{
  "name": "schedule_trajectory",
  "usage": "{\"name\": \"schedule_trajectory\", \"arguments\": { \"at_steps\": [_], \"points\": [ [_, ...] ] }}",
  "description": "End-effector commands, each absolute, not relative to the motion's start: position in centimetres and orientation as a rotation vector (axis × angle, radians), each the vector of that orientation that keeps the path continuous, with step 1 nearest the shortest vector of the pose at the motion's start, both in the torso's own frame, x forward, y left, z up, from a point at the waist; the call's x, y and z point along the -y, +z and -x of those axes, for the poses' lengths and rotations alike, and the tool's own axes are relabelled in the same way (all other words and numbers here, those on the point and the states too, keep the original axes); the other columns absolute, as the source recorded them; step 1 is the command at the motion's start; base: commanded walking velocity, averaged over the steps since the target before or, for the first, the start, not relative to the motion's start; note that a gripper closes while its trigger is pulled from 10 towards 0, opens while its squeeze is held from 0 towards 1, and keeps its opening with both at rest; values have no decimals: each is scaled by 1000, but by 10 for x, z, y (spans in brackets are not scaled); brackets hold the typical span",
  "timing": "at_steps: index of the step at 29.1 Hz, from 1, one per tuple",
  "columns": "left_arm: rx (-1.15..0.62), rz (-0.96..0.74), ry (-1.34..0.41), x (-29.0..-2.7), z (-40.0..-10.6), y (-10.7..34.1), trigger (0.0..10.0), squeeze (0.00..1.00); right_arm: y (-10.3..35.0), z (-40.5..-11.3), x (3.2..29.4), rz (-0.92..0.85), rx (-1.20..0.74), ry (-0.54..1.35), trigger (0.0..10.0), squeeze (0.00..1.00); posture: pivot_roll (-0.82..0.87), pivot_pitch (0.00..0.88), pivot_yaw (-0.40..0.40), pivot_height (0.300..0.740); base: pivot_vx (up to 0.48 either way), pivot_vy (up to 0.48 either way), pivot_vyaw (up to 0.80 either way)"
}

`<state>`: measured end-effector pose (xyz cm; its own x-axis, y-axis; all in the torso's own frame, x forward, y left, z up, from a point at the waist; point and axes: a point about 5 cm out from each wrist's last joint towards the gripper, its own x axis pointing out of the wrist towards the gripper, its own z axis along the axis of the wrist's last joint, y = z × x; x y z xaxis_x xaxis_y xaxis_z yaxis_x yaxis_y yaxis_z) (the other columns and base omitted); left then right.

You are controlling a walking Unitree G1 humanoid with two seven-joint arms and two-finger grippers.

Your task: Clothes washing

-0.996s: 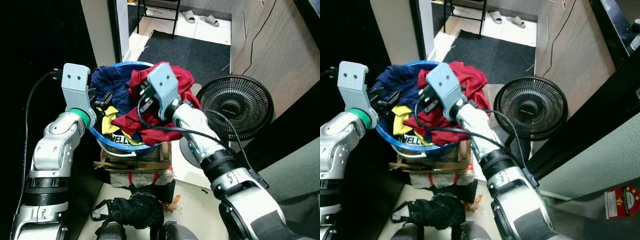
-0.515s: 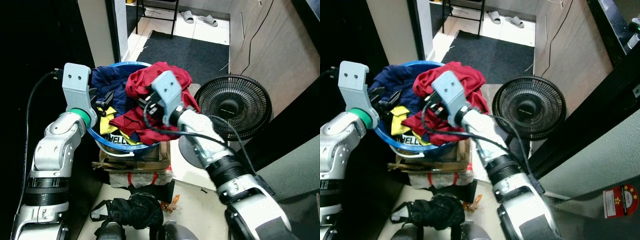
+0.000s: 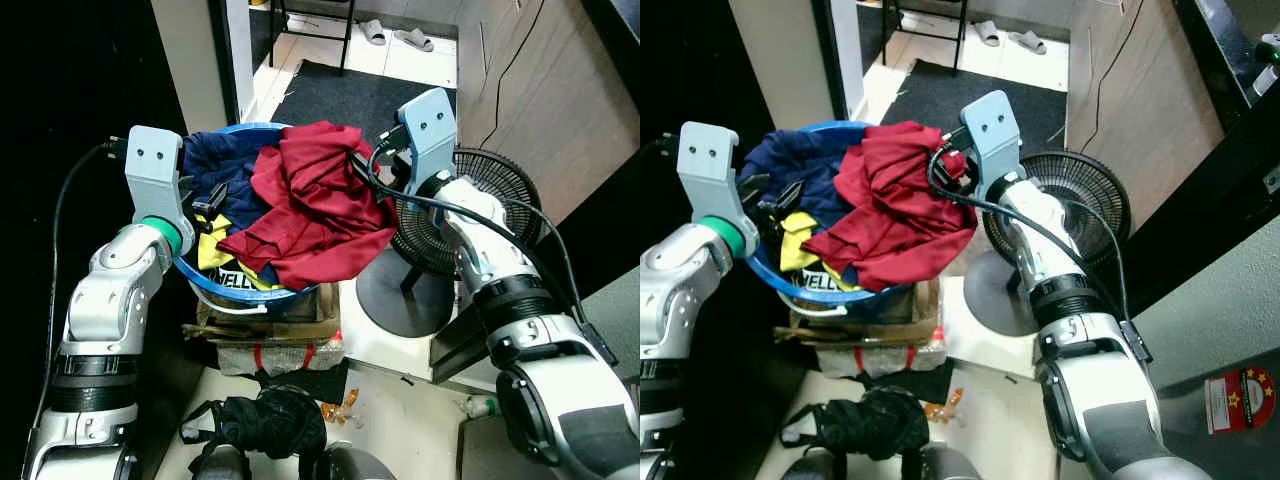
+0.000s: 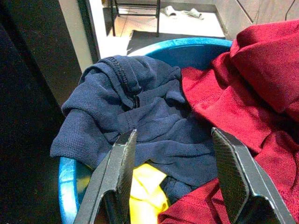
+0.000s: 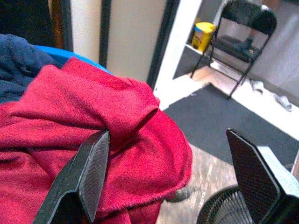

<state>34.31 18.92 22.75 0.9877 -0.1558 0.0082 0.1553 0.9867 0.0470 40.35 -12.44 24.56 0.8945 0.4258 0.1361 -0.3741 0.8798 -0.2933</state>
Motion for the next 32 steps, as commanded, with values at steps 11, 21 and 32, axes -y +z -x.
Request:
{"name": "schedule_trajectory", "arguments": {
  "at_steps": [11,21,32],
  "points": [
    [-3,-45,-154,-190,-340,224,10000,0,227,-410,110,228,94,419,10000,0,62,147,-34,740,0,0,0],
    [-16,-49,-147,-193,-335,223,10000,0,210,-409,93,195,25,484,10000,0,79,184,-36,740,0,0,0],
    [-30,-57,-137,-197,-332,221,10000,0,201,-409,88,170,-53,503,10000,0,96,202,-39,740,0,0,0]
  ]
}}
